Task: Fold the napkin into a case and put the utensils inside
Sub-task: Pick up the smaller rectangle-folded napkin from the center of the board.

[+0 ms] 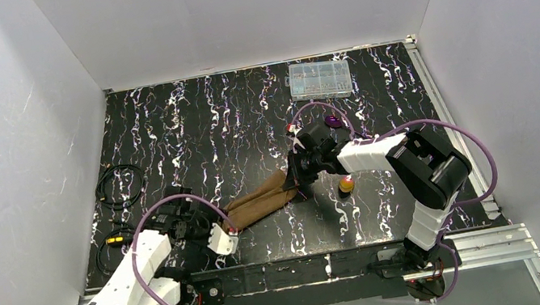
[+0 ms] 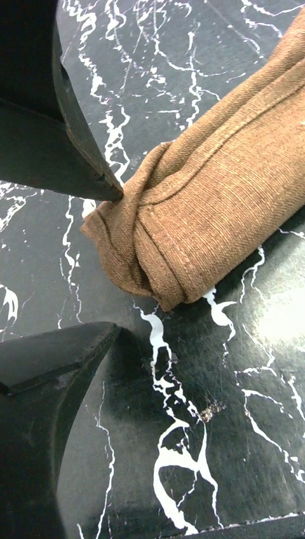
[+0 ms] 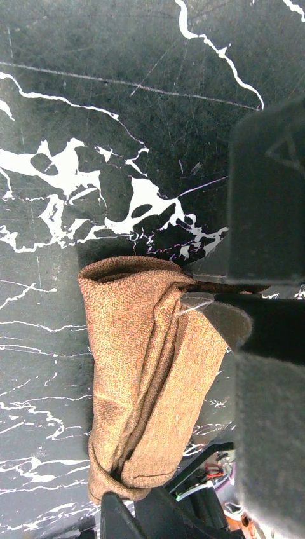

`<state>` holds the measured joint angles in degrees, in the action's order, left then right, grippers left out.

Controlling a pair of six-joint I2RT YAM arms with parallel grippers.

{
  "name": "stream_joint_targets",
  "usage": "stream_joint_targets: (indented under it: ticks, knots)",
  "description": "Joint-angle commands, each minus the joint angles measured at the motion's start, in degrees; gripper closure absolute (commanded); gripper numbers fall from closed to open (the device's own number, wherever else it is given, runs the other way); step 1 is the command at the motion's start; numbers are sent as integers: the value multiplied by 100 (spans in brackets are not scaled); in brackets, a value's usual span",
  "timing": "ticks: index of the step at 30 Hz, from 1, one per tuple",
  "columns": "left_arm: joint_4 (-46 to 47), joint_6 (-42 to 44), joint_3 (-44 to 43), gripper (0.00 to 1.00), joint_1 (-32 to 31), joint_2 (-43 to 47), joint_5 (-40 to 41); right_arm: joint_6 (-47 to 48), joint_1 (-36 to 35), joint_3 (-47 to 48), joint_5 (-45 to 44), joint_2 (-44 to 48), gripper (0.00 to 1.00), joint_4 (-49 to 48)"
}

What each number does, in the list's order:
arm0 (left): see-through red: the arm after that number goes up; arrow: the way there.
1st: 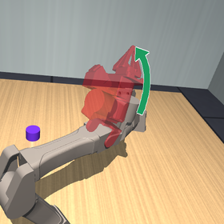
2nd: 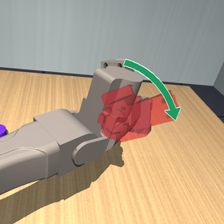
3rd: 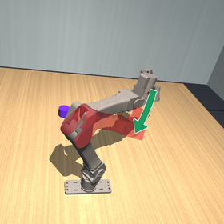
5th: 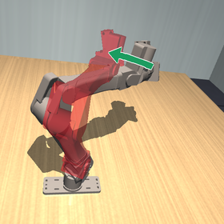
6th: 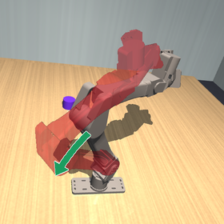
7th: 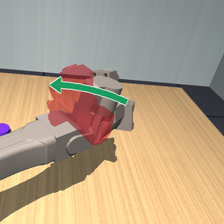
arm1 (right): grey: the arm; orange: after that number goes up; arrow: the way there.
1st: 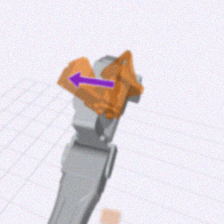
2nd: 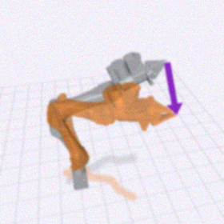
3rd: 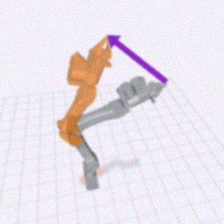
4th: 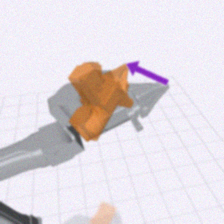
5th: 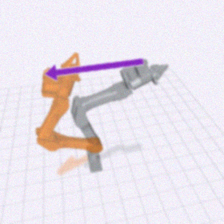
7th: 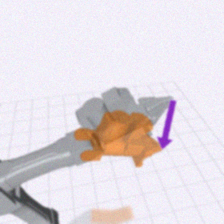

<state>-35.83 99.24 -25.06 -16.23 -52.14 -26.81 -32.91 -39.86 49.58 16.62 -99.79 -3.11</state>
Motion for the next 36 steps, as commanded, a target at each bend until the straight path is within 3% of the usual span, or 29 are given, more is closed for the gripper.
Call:
stream_joint_targets:
  ticks: [1,5,18,23,26,30,31,34,36]
  knots:
    - [126,760,206,33,28,111,-474,70,17,73,-194,-139,99,488]
    - [156,1203,378,36,25,194,-657,59,18,104,-169,-186,99,529]
    - [658,2089,695,57,30,-164,-1011,-34,14,148,-58,-290,99,575]
    - [772,2397,894,74,24,-151,-1099,-59,21,148,-5,-308,99,558]
    - [790,2285,886,100,23,-182,-1162,-55,21,160,16,-296,99,564]
    - [823,1778,579,100,24,-287,-1411,-6,18,183,115,-320,99,545]
    - [771,1526,437,100,26,-330,-1485,24,7,188,128,-301,96,545]
    - [281,620,-277,100,12,-526,-1651,257,17,228,72,-143,60,592]
    - [-412,22,-954,100,-17,-770,-1779,496,21,397,-11,-8,45,754]
